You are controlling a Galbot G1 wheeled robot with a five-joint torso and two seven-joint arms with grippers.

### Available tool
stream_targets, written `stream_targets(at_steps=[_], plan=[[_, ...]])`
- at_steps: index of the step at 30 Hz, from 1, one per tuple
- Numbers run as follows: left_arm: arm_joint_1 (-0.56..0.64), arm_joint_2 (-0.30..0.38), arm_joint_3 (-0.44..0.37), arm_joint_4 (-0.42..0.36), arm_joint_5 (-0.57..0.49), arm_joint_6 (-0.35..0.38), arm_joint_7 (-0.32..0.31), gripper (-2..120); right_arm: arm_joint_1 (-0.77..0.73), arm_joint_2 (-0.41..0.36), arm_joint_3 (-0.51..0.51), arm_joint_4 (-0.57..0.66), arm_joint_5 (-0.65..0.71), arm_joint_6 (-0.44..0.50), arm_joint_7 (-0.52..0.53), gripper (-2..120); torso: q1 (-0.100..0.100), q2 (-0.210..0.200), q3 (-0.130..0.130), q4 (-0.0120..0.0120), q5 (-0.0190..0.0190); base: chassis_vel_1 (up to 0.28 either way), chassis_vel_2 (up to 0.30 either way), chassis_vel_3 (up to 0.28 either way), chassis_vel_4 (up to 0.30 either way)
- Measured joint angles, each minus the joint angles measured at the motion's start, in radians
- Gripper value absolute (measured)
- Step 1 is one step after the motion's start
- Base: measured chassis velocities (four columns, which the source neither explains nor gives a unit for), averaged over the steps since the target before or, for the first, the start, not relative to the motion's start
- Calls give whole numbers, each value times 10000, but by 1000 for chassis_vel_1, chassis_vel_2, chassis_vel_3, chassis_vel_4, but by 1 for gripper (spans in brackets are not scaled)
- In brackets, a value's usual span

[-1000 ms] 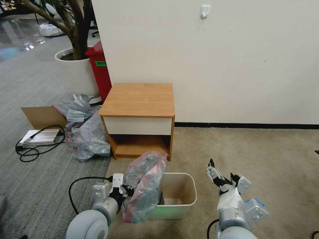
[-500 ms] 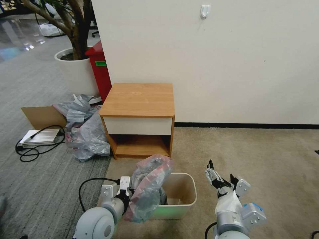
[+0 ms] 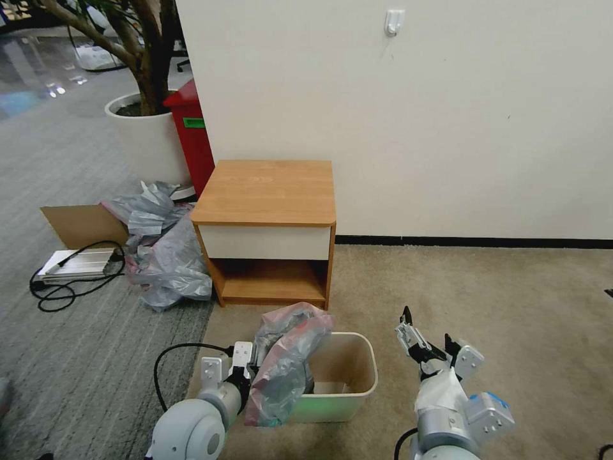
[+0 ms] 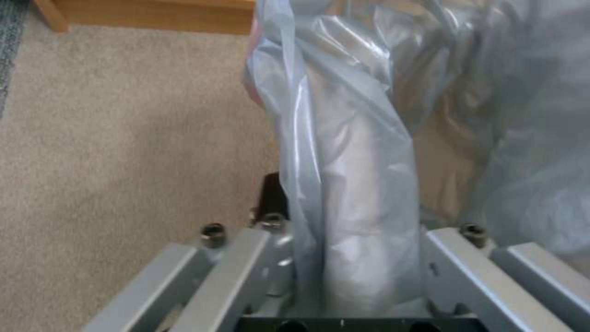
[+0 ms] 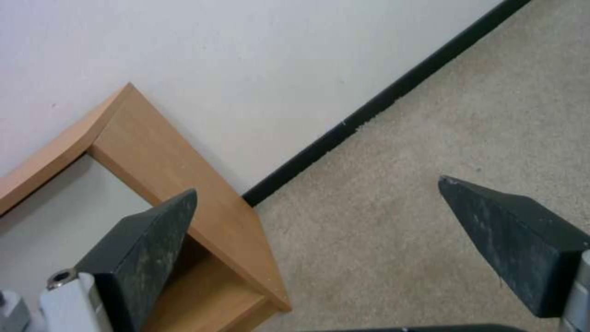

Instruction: Pick up the garbage bag from the table and place it over the trash can.

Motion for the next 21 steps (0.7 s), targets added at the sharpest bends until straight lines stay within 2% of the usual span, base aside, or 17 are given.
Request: stream_targets(at_steps=[5,9,12,13,14,15,16,18,19,20,21], plan=[[7,-27,-8,0,27,-1,-154,3,7,-11,-101,-9,-46,-11,0,100,0,0,0,0,0,0,0,0,0],[38,-46,-11,-45,84,-2,-245,3,10,-32,-227,-12,-110,-40,-17,100,0,0,0,-1,-2,0,0,0,0],[104,-74,23,-90,429,-389,-387,3,7,-97,-438,21,-160,-166,-241,100,0,0,1,-1,-3,0,0,0,0],[138,-84,40,-105,739,-776,-445,3,-10,-165,-536,92,-142,-271,-570,100,0,0,1,-1,0,0,0,0,0],[206,-89,94,-154,1368,-1486,-471,3,-59,-377,-711,265,31,-521,-1385,100,0,0,1,0,-3,0,0,0,0],[206,-89,94,-154,1368,-1486,-471,3,-59,-377,-711,265,31,-521,-1385,100,0,0,1,0,-3,0,0,0,0],[273,-85,122,-221,1887,-2044,-473,3,-71,-551,-916,429,269,-765,-2012,100,0,0,1,-2,-3,0,0,0,0],[405,-53,160,-370,2749,-2859,-466,3,67,-785,-1315,672,808,-1190,-2590,100,0,0,1,-2,-1,0,0,0,0],[525,-24,167,-492,3532,-3483,-412,3,389,-925,-1721,883,1664,-1666,-2746,100,0,0,1,1,-1,0,0,0,0],[588,-18,168,-542,3968,-3791,-378,3,556,-949,-1897,918,1992,-1857,-2780,100,0,0,1,0,0,0,0,0,0],[588,-18,168,-542,3968,-3791,-378,3,556,-949,-1897,918,1992,-1857,-2780,100,0,0,1,0,0,0,0,0,0]])
